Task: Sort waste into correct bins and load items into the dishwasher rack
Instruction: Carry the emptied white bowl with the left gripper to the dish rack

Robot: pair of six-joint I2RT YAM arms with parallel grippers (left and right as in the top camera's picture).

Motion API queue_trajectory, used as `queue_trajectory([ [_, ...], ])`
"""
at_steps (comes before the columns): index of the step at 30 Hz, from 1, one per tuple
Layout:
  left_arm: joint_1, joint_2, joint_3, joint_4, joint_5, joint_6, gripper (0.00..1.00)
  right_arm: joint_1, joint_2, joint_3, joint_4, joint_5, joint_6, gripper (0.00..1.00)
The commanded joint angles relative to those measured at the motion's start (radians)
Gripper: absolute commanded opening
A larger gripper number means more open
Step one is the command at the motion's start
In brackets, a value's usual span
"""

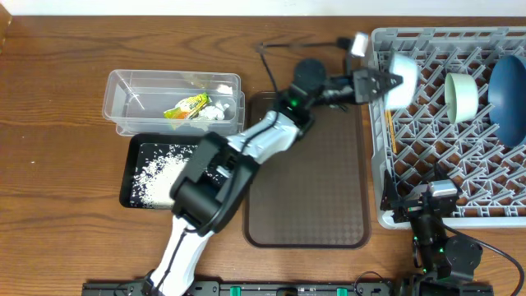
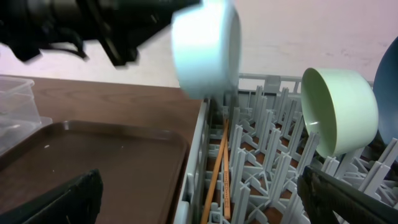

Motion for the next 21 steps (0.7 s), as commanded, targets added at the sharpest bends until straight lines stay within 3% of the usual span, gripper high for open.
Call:
queue_trajectory([
  [1,-0.011,0.036,0.024,0.005,-0.047,-0.037,0.07,-0.005,-0.005,-0.004,0.000,-0.008,-0.002,0.99],
  [9,-0.013,0.087,0.024,0.017,-0.054,-0.134,0.07,-0.005,-0.005,-0.004,0.000,-0.008,-0.002,0.99],
  [12,-0.006,0.087,0.024,0.017,-0.054,-0.137,0.33,-0.005,-0.005,-0.004,0.000,-0.008,-0.002,0.99],
  [19,0.031,0.087,0.024,-0.006,-0.009,-0.136,0.64,-0.005,-0.005,-0.004,0.000,-0.008,-0.002,0.99],
  [21,0.045,0.087,0.024,-0.007,0.003,-0.136,0.70,-0.005,-0.005,-0.004,0.000,-0.008,-0.002,0.99],
])
